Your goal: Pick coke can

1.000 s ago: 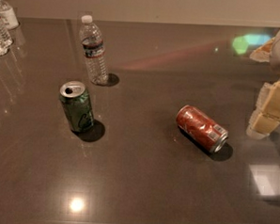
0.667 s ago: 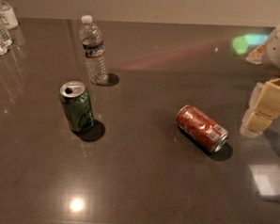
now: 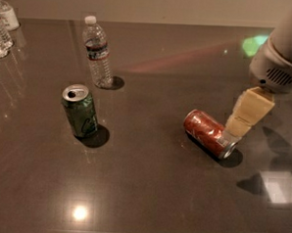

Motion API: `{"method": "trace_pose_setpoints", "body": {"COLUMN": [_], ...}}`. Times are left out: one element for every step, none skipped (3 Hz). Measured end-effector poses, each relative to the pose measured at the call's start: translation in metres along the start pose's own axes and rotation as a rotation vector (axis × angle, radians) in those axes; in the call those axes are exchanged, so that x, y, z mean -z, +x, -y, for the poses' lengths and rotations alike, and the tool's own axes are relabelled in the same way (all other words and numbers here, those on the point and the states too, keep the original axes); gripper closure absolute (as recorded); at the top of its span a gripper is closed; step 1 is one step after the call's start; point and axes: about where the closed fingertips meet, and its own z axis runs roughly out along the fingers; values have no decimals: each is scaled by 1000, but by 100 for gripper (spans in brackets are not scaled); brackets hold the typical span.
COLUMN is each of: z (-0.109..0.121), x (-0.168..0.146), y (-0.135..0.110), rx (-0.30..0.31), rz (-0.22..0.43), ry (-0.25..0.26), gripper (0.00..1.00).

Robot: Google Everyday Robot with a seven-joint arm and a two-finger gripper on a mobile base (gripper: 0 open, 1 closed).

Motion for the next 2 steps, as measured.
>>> {"method": "trace_pose_setpoints", "body": {"z": [-2, -2], "x": [-20, -45], "y": [-3, -10], "rx": [-147, -250], "rz": [-16, -48], "ry": [3, -10], "gripper": [0, 0]}}
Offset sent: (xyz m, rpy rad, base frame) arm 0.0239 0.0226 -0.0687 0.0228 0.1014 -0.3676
